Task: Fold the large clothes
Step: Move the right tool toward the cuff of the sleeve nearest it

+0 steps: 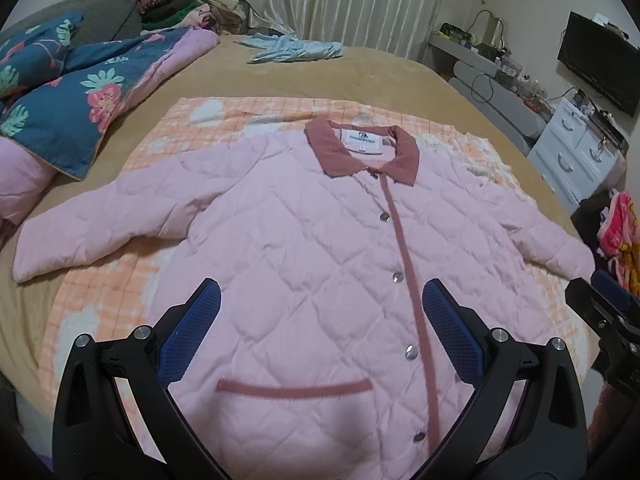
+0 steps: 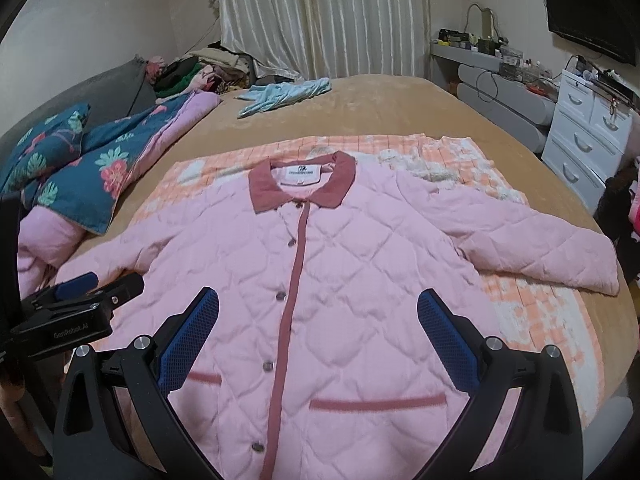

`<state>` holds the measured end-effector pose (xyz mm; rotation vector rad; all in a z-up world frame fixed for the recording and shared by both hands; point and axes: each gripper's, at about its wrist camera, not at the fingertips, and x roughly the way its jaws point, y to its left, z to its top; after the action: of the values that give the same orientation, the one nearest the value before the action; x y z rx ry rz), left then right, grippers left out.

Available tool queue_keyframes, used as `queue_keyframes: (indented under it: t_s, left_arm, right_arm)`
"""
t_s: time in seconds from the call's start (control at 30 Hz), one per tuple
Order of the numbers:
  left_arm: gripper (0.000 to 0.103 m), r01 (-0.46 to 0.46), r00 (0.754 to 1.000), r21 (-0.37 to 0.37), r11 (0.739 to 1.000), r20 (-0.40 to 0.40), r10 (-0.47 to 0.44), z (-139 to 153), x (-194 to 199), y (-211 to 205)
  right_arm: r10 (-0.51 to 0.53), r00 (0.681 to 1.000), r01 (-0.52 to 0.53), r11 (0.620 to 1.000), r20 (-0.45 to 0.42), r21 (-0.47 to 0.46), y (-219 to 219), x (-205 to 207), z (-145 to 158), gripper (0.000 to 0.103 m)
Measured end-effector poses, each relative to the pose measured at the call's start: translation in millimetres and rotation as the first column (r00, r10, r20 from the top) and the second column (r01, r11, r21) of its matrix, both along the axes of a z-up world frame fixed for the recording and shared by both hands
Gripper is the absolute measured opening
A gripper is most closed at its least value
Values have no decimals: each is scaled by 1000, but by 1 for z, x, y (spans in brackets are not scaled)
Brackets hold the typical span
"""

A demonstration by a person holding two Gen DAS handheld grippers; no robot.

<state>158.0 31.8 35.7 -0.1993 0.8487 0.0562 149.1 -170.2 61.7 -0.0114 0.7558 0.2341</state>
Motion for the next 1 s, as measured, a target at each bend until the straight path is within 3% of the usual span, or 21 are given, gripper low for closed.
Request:
queue_keyframes:
  t_s: [0.6, 0.83, 1.0]
  left_arm:
    - [95, -10, 1000, -12, 1000, -4, 10, 8, 100, -12]
    - [95, 29, 999, -2, 1000, -18, -29, 0, 136, -33]
    - [95, 49, 998, -15, 999, -45, -49, -17, 156, -48]
  right_arm:
    - [-198, 980, 195, 975, 13, 104, -48, 112, 16, 99]
    - [-314, 949, 313, 941, -14, 128, -95, 149, 2, 99]
    - [-413, 910, 414, 900, -36, 137, -141, 163, -13, 99]
